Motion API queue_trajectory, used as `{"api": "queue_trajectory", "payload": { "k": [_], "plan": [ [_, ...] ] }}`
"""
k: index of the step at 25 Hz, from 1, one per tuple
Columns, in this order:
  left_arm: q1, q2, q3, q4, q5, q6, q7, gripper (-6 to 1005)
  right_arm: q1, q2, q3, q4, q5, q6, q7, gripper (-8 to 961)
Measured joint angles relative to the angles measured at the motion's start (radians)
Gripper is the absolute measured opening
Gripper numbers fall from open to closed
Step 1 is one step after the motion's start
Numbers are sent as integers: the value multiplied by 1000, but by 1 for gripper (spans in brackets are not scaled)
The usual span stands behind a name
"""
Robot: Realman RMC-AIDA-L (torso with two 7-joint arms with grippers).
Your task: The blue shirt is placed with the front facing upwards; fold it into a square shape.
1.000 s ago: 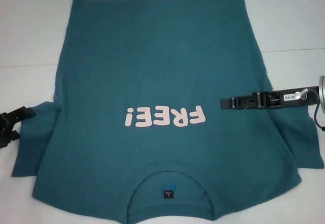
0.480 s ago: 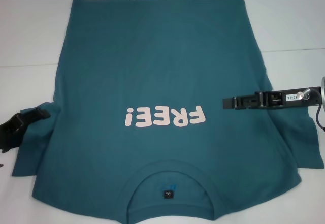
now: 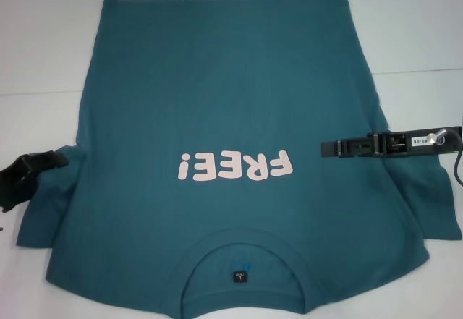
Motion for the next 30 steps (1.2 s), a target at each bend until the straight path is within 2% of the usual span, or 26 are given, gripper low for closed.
{"api": "queue_trajectory", "payload": {
  "k": [1,12,17,23,30],
  "plan": [
    [-1,0,1,1,0,1,0,669,-1,0,1,-1,0,0,0,628],
    [-5,5,-1,0,27,-14,-1,435,-5,-2,14,-3,0,-6,-1,628],
    [-3,6,-2,-1,27,-17,-1,199,-5,-2,14,-3,0,-6,-1,628],
    [-2,10,-3,-1,27,1,5,3,-4,-3,14,-3,0,-6,-1,628],
    [5,18,-67,18,24,63,18,4,-4,-3,14,-3,0,-12,1,627]
  ]
}}
